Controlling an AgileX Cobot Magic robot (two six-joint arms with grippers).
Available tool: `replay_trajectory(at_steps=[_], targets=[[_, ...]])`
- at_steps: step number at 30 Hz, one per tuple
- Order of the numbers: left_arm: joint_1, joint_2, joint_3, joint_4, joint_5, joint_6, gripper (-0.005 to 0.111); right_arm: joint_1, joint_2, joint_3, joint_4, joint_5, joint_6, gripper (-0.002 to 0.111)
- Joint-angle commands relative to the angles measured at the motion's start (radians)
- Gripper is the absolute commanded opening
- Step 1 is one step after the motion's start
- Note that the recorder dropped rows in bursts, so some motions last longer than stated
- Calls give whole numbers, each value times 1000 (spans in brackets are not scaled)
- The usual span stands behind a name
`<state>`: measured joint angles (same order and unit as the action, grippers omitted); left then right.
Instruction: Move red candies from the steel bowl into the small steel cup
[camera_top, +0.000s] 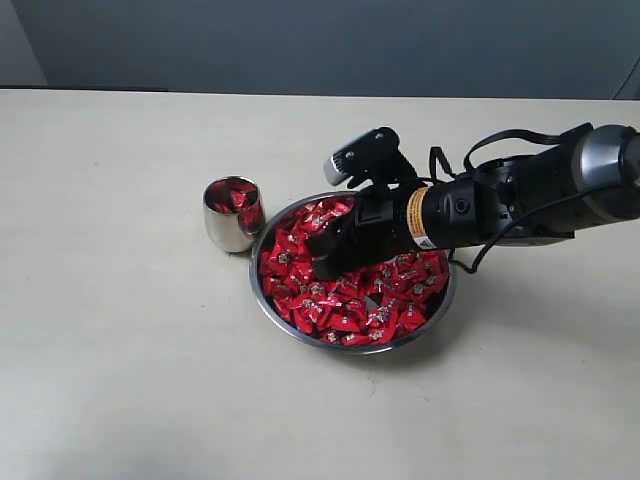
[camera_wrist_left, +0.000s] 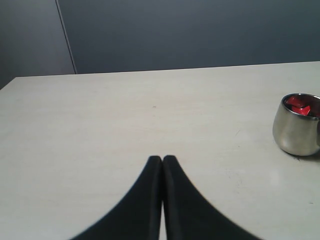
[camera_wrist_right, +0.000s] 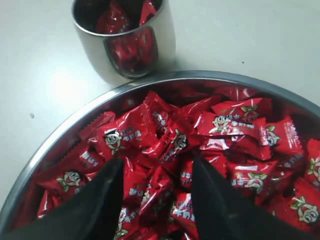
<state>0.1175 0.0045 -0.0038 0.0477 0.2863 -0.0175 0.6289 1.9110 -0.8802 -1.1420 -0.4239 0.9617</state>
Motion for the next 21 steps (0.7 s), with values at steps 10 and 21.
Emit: replay_trajectory(at_steps=[10, 21], targets=[[1, -4, 4, -3, -2, -2, 0, 1, 0, -4, -15, -16, 139, 41], [1, -4, 4, -3, -2, -2, 0, 72, 2, -22, -61, 126, 171, 41]])
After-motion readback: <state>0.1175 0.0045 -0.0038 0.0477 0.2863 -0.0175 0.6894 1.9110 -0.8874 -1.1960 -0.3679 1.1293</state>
